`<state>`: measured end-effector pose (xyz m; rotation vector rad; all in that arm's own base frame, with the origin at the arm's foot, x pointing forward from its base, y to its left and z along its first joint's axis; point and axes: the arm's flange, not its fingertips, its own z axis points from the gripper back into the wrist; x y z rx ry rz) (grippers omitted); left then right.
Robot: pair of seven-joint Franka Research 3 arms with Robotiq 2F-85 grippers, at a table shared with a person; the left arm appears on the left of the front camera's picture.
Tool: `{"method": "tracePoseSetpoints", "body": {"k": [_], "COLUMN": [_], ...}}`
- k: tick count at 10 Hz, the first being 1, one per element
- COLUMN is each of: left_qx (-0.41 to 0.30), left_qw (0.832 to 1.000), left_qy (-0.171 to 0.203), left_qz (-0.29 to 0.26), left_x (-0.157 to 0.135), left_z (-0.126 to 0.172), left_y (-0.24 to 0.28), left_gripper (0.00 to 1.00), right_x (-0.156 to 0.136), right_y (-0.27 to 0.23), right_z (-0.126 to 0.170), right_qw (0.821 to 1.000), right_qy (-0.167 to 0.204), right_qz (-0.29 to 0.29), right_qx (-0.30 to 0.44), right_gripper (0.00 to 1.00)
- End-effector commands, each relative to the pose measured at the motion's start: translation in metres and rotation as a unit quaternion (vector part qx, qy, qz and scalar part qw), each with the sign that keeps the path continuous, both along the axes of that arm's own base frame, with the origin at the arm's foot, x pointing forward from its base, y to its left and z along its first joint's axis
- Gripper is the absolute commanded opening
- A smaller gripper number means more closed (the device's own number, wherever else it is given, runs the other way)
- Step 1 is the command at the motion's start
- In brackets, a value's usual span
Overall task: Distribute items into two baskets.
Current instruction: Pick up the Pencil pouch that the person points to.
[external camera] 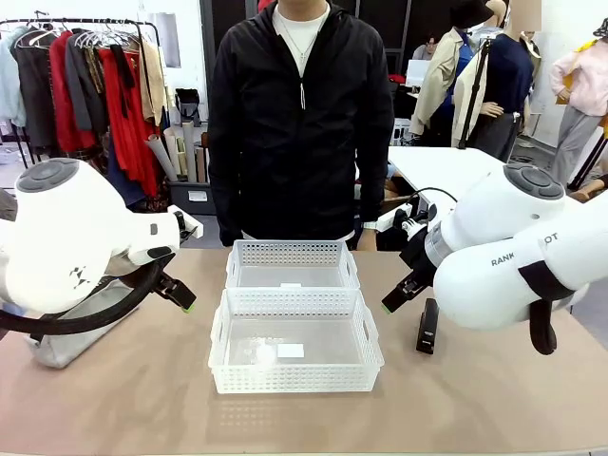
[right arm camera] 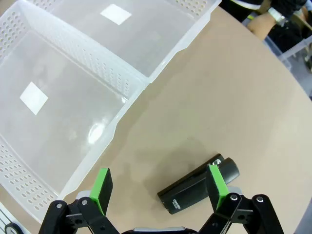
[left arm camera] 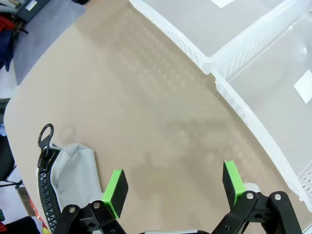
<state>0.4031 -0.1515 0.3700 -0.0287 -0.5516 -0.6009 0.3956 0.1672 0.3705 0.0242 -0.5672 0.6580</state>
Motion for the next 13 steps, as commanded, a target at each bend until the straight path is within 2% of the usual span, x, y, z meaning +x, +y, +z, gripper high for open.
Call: {"method": "tracePoseSetpoints", "body": {"k": [1,7,8,10,11,13], "left_qx": [0.000,0.000,-0.003,-0.029,-0.052,-0.080], "left_qw": [1.000,1.000,1.000,0.999,0.996,0.994], "left_qy": [0.000,0.000,0.018,0.040,0.064,0.075], "left_qz": [0.000,0.000,0.002,-0.001,-0.015,-0.022], "left_x": [0.000,0.000,0.003,0.020,0.032,0.048], "left_z": [0.000,0.000,0.010,0.022,0.029,0.054], "left_y": [0.000,0.000,0.005,0.030,0.040,0.067], "left_gripper": [1.00,1.00,1.00,1.00,1.00,1.00], "right_x": [0.000,0.000,0.000,0.021,0.032,0.060], "right_y": [0.000,0.000,0.000,-0.020,-0.033,-0.056], "right_z": [0.000,0.000,0.000,0.015,0.020,0.033], "right_qw": [1.000,1.000,1.000,0.999,0.997,0.993], "right_qy": [0.000,0.000,0.000,0.031,0.057,0.078], "right_qz": [0.000,0.000,0.000,0.028,0.043,0.064], "right_qx": [0.000,0.000,0.000,0.030,0.042,0.054], "right_gripper": [1.00,1.00,1.00,1.00,1.00,1.00]}}
